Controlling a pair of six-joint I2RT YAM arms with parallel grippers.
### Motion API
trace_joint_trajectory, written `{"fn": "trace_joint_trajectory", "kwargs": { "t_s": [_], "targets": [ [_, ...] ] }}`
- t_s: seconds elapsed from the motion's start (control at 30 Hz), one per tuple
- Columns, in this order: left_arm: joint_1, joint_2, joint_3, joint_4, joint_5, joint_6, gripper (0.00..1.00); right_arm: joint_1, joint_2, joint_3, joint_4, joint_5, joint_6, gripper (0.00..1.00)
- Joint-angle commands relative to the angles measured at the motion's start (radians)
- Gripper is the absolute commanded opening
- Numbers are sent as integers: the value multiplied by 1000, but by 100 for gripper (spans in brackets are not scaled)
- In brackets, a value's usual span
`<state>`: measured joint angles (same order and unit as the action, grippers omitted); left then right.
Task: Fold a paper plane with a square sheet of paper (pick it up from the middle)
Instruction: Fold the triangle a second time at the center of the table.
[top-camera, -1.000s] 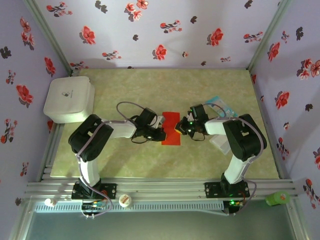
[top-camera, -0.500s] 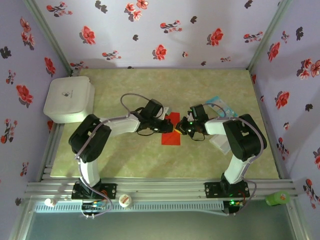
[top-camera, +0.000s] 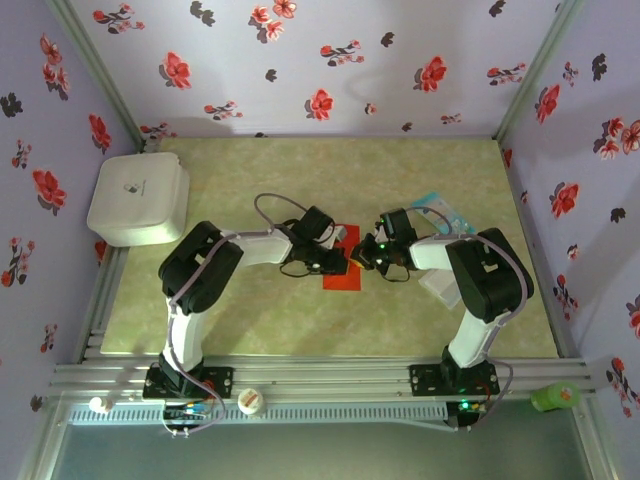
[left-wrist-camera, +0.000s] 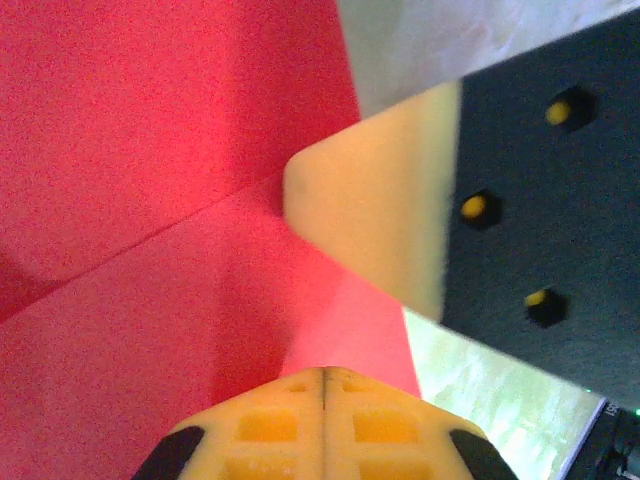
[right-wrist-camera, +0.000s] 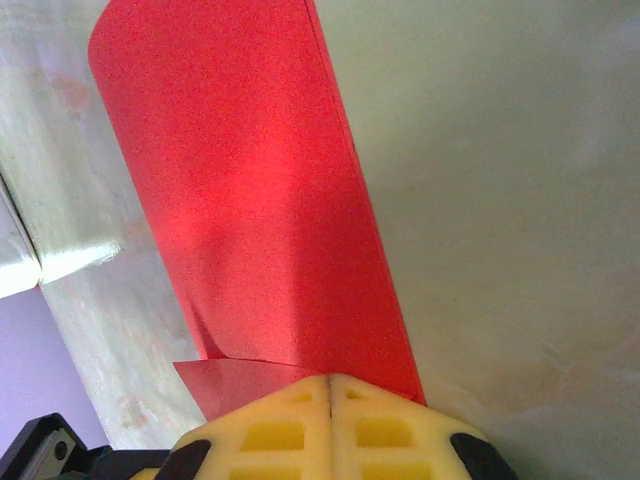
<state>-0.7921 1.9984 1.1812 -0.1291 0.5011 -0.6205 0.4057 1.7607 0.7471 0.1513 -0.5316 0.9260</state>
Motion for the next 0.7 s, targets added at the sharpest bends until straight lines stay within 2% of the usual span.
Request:
{"fn": "trace_joint_trajectory", "kwargs": {
  "t_s": [0.0,0.13,0.43,0.67],
  "targets": [
    [0,-2,-37,-74,3,46,5,-10,25,-34,-102,77,-10,0],
    [5,-41,-140,-12,26,11,5,-10,25,-40,-111,85,-16,0],
    [14,-110,-225,-4,37,11,5,-10,18,-34,-131,93,-25,0],
    [19,-195,-355,50,48,-26,5,-9,12,-32,-127,86,-27,0]
  ]
}}
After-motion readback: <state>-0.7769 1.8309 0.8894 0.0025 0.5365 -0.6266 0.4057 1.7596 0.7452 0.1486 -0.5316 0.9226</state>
